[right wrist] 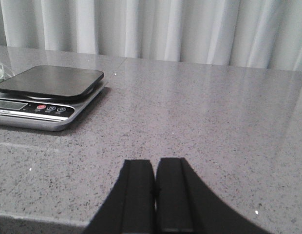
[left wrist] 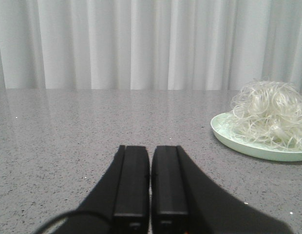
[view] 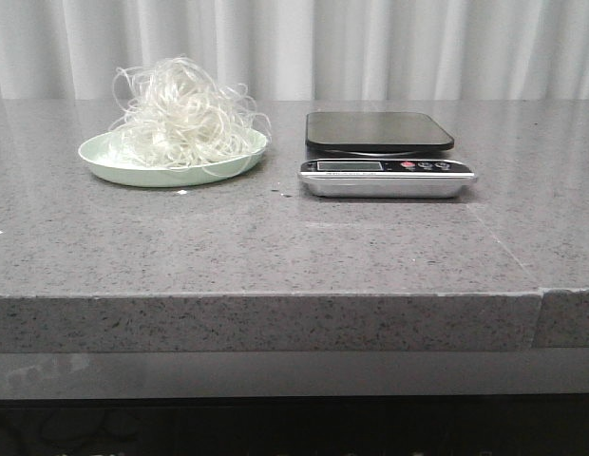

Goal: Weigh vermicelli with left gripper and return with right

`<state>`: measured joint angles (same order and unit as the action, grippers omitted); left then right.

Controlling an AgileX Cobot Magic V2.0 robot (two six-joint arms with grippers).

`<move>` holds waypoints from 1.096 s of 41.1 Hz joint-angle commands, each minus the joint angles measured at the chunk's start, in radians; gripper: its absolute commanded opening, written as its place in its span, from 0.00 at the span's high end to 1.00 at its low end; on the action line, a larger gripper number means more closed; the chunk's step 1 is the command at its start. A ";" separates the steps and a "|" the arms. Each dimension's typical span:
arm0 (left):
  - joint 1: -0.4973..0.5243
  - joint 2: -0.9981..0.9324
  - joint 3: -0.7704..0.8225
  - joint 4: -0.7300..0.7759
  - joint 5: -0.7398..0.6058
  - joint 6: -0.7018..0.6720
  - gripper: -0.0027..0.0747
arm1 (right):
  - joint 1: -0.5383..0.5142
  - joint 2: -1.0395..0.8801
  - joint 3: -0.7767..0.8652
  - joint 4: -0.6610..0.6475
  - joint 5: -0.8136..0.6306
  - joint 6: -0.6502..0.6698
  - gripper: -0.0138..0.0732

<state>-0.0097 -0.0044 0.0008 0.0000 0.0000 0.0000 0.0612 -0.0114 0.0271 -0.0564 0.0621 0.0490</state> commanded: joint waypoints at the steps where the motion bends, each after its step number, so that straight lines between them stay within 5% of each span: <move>1: 0.001 -0.019 0.008 -0.009 -0.075 -0.011 0.78 | -0.007 -0.015 -0.008 0.001 -0.104 -0.007 0.66; 45: 0.001 -0.019 0.008 -0.009 -0.075 -0.011 0.78 | -0.054 -0.015 -0.008 0.139 -0.138 -0.063 0.66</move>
<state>-0.0097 -0.0044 0.0008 0.0000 0.0000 0.0000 0.0125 -0.0114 0.0271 0.0817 0.0141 0.0000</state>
